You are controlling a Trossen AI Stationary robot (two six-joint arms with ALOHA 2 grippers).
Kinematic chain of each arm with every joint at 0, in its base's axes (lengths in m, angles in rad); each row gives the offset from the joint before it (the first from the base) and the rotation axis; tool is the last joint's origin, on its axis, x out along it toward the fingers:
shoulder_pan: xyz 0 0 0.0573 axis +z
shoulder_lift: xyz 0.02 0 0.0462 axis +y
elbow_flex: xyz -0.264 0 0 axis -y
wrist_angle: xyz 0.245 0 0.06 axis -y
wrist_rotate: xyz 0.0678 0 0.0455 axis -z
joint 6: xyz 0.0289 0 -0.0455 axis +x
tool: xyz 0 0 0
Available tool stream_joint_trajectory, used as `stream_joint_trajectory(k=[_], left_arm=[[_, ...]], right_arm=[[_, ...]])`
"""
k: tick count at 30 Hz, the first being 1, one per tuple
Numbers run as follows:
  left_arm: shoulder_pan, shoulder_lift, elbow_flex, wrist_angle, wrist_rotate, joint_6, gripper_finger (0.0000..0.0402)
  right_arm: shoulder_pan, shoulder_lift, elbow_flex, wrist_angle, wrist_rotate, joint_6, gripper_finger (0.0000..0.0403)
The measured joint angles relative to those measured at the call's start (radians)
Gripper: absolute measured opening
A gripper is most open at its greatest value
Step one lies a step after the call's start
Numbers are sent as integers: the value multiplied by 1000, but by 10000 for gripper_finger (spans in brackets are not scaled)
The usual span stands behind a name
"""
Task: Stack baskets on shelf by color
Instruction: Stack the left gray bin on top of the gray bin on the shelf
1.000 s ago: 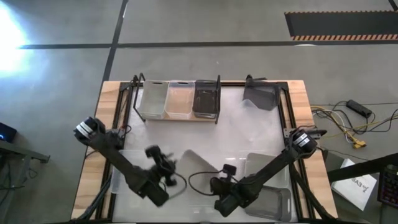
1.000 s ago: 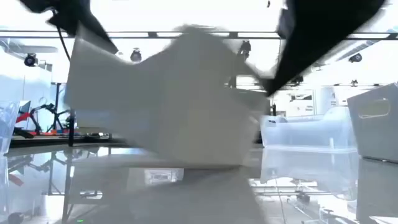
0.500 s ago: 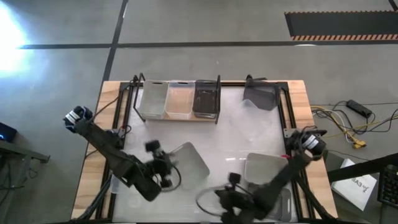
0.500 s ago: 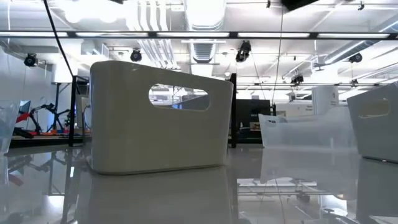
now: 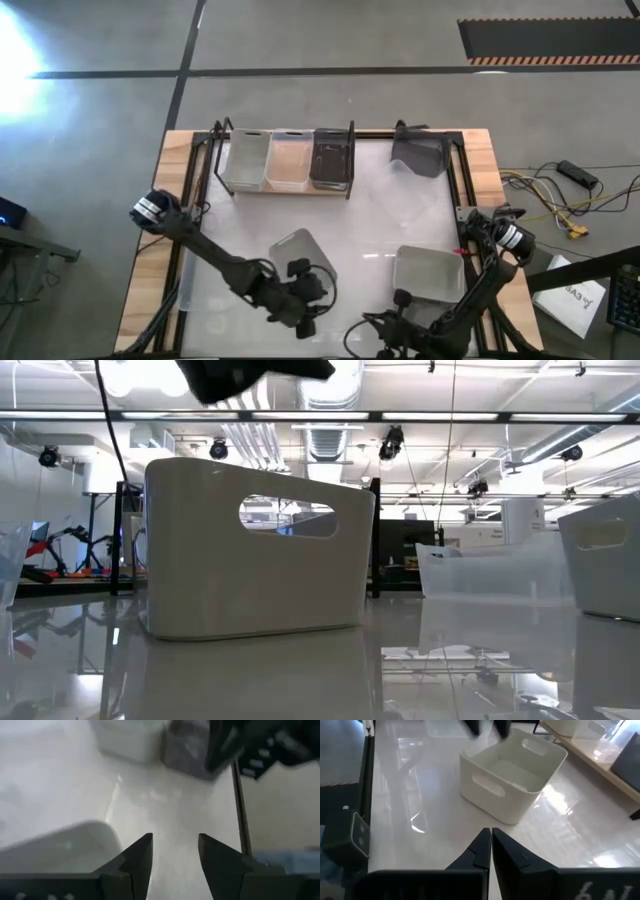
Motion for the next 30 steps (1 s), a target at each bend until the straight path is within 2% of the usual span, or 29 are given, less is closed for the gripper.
stream_joint_trajectory(k=[3, 7, 13, 17, 21, 25, 30], left_arm=[[34, 9, -4, -11, 77, -27, 175], [67, 13, -2, -73, 89, -52, 209], [63, 25, -4, -83, 10, -78, 214], [61, 83, -4, -84, -9, -108, 213], [61, 130, 1, -94, -16, -149, 191], [65, 147, 5, -184, -13, -184, 147], [65, 143, 5, -270, 57, -194, 82]], right_arm=[[1, 0, -2, 1, 16, -1, 9], [0, 0, -7, 3, 41, -9, 9], [1, 0, -30, 11, 40, -8, 9], [1, 0, -48, 31, 40, -3, 9], [1, 0, -53, 33, 39, 17, 9], [1, 0, -53, 35, 39, 18, 9], [1, 0, -54, 39, 39, 17, 9]])
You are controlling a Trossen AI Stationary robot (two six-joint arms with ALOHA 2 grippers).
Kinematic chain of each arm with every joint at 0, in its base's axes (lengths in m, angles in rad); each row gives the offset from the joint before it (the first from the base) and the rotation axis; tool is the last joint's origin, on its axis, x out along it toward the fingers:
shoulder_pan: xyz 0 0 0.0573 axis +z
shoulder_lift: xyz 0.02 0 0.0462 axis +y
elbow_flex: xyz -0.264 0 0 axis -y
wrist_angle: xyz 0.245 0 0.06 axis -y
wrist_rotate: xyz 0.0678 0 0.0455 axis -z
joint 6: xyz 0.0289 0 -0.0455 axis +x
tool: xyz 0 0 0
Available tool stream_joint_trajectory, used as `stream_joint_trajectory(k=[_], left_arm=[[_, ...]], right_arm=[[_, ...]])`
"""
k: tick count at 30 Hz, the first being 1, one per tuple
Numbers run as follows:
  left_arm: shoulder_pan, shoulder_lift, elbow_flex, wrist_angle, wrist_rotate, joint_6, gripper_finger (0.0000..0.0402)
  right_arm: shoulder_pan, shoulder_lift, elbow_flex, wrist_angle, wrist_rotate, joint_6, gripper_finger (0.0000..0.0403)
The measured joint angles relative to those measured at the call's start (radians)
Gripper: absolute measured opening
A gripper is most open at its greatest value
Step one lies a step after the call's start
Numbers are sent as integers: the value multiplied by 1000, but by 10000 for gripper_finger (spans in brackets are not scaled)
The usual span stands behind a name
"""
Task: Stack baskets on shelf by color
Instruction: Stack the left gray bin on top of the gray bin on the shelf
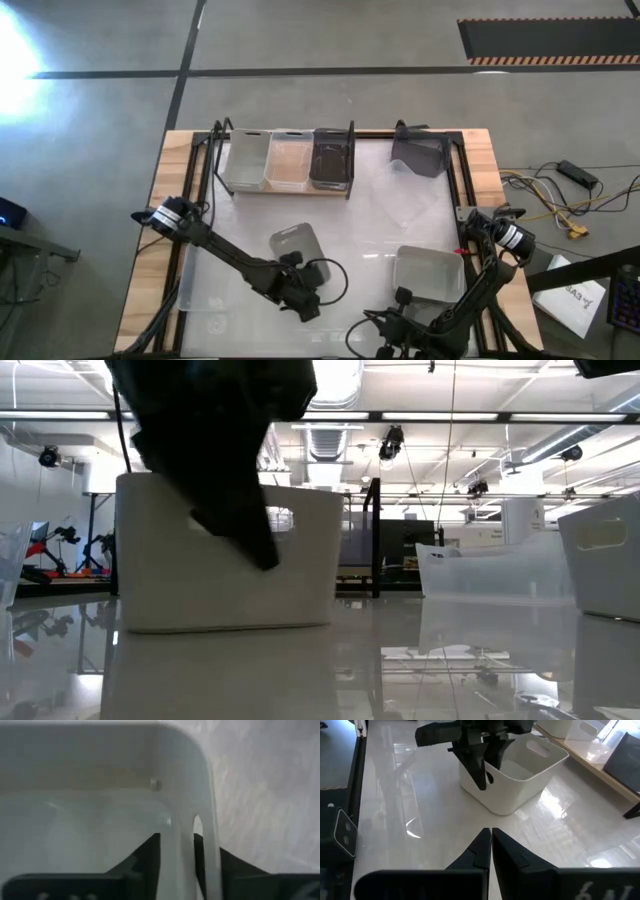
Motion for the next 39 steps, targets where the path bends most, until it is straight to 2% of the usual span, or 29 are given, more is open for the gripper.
stream_joint_trajectory(k=[5, 13, 20, 23, 25, 29, 32, 39], left_arm=[[-8, -8, 9, -100, 84, 39, 12], [-63, -8, 147, -429, 93, 133, 1], [-126, -11, 385, -778, -32, 270, 0], [-123, -21, 464, -945, -98, 280, 0], [-102, -42, 487, -1027, -153, 296, 0], [-15, -137, 465, -1003, -193, 458, 0], [71, -202, 454, -1028, -229, 510, 0], [330, -382, 292, -1008, -238, 712, 0]], right_arm=[[0, 0, 0, 7, 0, -2, 9], [0, 0, 0, 10, 0, -14, 9], [0, 0, 0, 11, 0, -21, 9], [0, 0, 0, 14, 0, -26, 9], [0, 0, 0, 14, 0, -26, 9], [0, 0, -1, 14, 0, -29, 9], [0, 0, -1, 18, 0, -29, 9], [0, 0, -1, 22, 0, -26, 9]])
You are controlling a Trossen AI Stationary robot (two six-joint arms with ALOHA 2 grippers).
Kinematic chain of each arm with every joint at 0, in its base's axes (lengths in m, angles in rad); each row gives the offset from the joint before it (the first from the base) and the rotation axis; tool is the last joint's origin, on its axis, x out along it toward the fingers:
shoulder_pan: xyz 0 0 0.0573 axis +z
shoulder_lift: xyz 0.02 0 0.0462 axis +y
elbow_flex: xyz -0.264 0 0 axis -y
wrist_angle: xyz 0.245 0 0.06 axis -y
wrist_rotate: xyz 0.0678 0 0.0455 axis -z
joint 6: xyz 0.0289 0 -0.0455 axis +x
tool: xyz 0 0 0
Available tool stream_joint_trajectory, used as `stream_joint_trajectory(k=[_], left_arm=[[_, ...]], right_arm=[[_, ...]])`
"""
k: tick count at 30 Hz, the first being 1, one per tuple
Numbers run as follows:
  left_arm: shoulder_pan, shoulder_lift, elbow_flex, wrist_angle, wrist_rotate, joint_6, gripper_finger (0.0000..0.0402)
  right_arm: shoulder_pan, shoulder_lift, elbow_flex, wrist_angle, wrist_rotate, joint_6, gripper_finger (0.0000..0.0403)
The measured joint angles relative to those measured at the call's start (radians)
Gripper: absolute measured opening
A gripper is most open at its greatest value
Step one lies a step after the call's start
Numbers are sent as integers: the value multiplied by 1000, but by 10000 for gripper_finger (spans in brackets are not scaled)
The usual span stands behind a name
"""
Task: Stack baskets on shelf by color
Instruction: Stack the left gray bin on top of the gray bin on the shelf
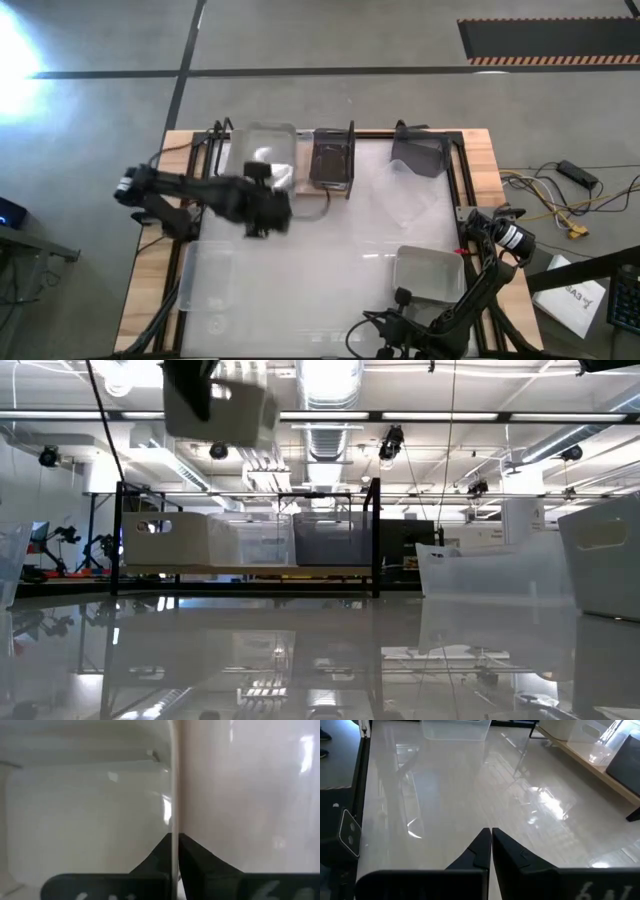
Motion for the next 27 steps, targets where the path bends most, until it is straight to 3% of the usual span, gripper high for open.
stream_joint_trajectory(k=[7, 14, 19, 27], left_arm=[[255, -174, -252, 89, 11, 226, 0], [447, -263, -435, 228, 157, 477, 0], [508, -272, -493, 281, 158, 515, 0], [516, -281, -485, 284, 216, 515, 0]], right_arm=[[0, 0, 0, 9, 0, -1, 9], [-3, 0, 0, 22, 2, -27, 9], [-11, 0, 0, 27, 2, -26, 9], [-18, 0, 0, 42, 1, -29, 9]])
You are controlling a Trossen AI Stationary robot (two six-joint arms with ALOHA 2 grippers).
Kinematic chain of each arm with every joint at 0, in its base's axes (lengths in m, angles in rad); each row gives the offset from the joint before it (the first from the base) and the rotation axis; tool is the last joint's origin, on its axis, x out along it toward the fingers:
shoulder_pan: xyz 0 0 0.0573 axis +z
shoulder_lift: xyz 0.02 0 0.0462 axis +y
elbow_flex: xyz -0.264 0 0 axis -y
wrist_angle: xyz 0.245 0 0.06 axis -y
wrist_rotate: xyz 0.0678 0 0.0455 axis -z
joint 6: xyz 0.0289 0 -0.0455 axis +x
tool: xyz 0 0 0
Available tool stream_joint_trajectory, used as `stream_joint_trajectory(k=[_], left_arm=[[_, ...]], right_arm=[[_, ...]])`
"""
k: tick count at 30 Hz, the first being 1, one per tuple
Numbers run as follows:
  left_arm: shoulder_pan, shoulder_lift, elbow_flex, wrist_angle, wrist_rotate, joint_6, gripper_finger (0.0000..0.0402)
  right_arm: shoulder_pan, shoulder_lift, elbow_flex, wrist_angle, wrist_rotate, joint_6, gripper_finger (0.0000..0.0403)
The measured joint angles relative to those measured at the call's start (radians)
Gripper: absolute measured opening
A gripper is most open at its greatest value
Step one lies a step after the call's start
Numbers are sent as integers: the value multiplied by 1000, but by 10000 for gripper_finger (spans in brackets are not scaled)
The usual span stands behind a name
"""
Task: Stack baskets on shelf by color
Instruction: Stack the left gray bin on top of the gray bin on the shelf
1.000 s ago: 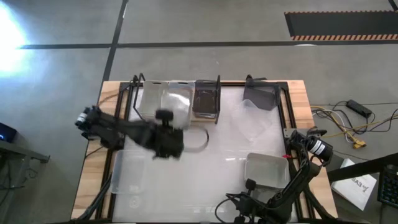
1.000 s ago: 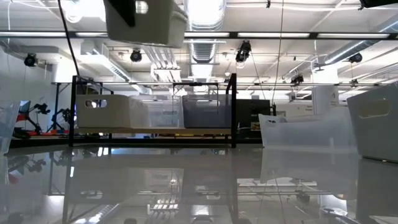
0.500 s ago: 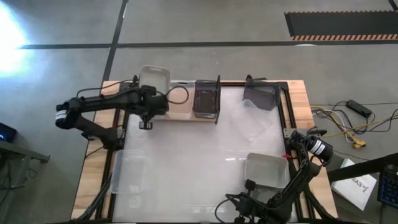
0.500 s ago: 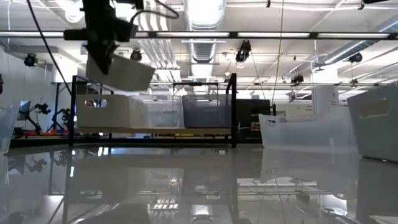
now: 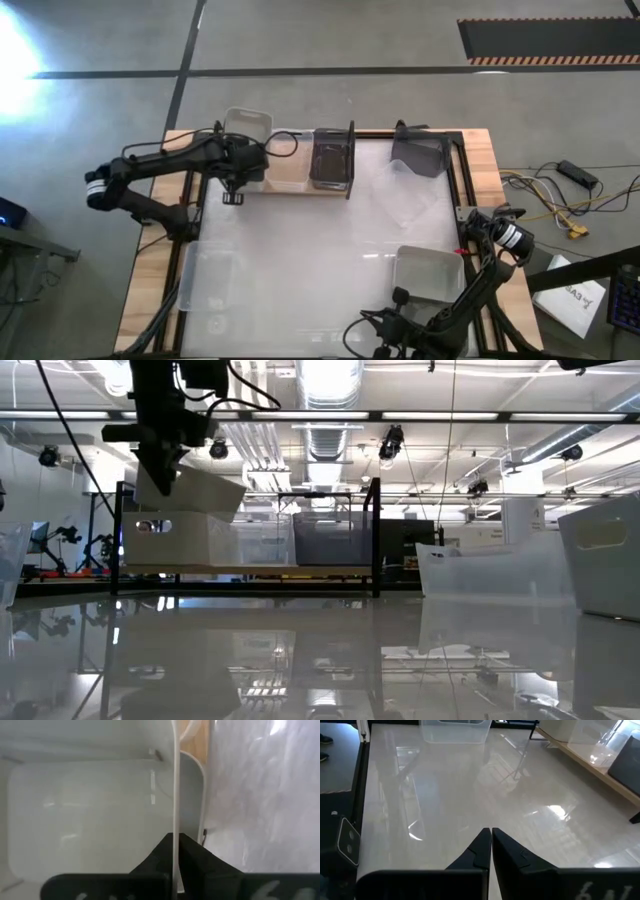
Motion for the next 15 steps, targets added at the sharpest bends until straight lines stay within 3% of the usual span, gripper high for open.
stream_joint_trajectory(k=[15], left_arm=[[6, 7, -16, 3, 21, 43, 6]], right_arm=[[0, 0, 0, 3, -2, 0, 9]])
